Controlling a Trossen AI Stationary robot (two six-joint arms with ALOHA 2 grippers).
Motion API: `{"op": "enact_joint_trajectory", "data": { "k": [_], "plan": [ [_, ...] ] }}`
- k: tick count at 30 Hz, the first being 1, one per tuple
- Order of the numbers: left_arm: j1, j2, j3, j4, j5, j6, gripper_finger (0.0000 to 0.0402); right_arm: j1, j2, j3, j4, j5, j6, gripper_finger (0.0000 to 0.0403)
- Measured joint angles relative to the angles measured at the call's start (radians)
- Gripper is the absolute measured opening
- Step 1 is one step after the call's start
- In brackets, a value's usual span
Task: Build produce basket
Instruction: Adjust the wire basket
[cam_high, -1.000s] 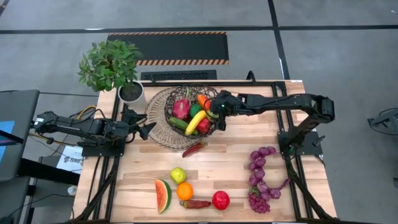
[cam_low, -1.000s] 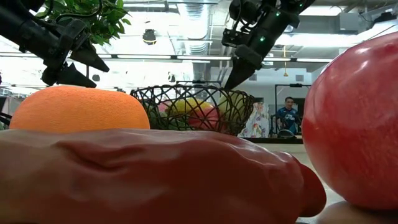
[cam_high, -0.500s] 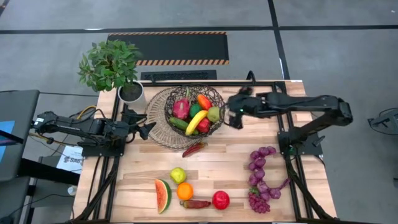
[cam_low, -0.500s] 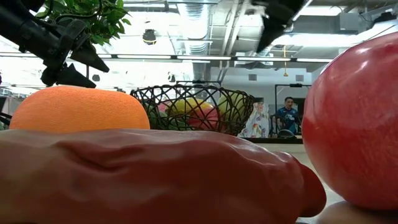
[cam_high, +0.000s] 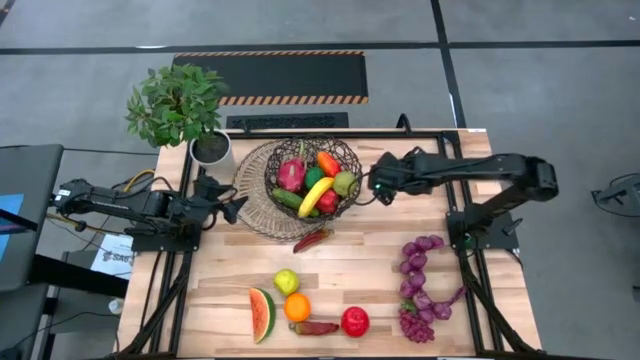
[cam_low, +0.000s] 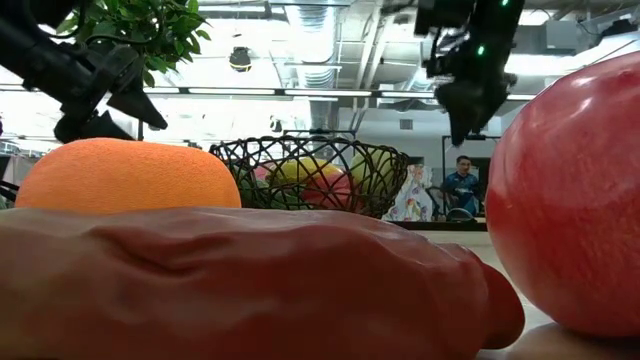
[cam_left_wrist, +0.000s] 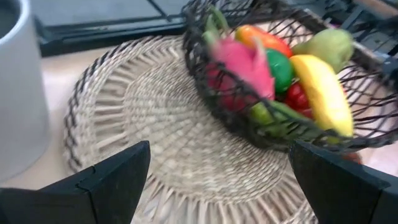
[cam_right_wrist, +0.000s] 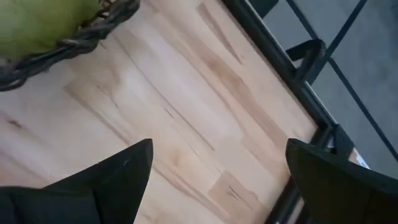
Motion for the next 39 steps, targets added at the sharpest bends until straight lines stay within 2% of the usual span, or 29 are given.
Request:
{"op": "enact_joint_trajectory", "data": {
  "k": [7,13,19,25,32,39],
  "plan": [
    [0.0,0.0,0.0,-0.083,0.011,-0.061,0.0368,-0.015,0.126,-0.034,0.157,-0.012,-0.019,0.0384],
    [0.0,0.0,0.0,-0.146,0.009,-0.097,0.0368,-0.015,0.196,-0.035,0.363,-0.055,-0.157,0.0384],
    [0.0,0.0,0.0,-0.177,-0.006,-0.122,0.0368,-0.014,0.209,-0.035,0.531,-0.069,-0.26,0.0384],
    [0.0,0.0,0.0,-0.177,-0.016,-0.117,0.0368,-0.014,0.209,-0.034,0.66,-0.156,-0.333,0.0384],
    [0.0,0.0,0.0,-0.177,0.007,-0.124,0.0368,-0.022,0.228,-0.034,0.812,-0.266,-0.338,0.0384],
    [0.0,0.0,0.001,-0.175,0.025,-0.127,0.0368,-0.027,0.253,-0.034,0.841,-0.29,-0.336,0.0384]
  ]
}}
